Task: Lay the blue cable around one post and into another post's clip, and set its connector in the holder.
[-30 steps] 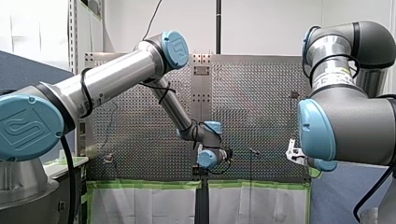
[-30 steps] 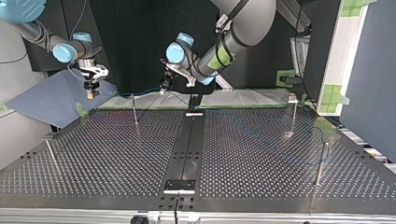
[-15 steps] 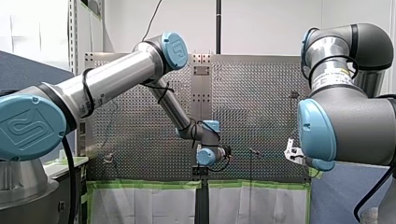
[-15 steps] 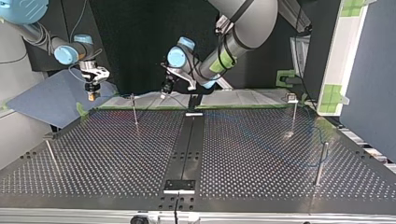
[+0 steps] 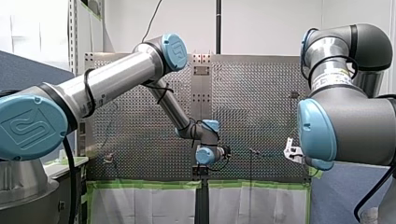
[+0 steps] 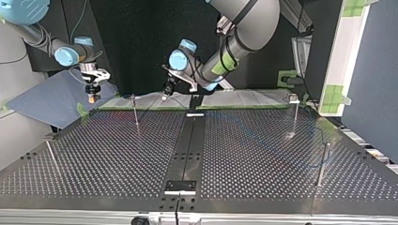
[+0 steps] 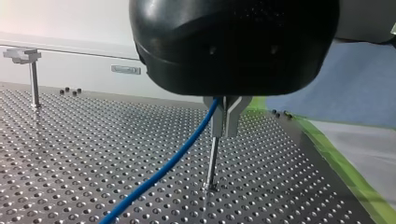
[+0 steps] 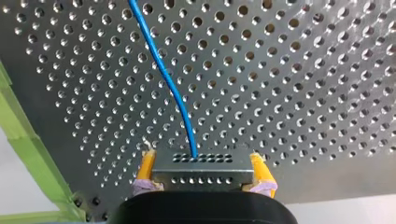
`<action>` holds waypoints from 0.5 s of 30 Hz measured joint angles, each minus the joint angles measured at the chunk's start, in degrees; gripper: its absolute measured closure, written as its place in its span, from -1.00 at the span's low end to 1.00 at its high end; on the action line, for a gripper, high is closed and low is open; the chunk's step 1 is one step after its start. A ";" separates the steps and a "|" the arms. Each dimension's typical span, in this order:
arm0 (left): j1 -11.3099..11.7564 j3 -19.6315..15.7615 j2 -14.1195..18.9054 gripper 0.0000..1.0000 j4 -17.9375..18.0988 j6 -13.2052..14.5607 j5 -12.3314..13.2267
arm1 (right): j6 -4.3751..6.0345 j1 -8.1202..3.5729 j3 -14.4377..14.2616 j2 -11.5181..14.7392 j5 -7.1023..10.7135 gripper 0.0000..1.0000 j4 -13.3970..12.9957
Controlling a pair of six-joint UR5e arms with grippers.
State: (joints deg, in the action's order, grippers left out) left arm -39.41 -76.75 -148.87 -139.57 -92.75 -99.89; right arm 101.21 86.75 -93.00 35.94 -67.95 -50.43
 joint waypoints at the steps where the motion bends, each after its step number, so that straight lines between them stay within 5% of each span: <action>1: 0.00 0.01 0.00 0.97 0.05 -0.19 0.02 | 0.01 0.05 0.12 0.00 0.13 1.00 0.04; 15: 0.51 0.13 -0.06 0.97 1.69 -1.38 -0.27 | 0.30 0.46 1.96 -0.87 0.49 1.00 0.30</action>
State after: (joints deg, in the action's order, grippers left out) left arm -38.90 -76.62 -148.93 -137.88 -94.13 -100.17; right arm 101.51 87.21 -91.04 35.07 -67.46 -50.13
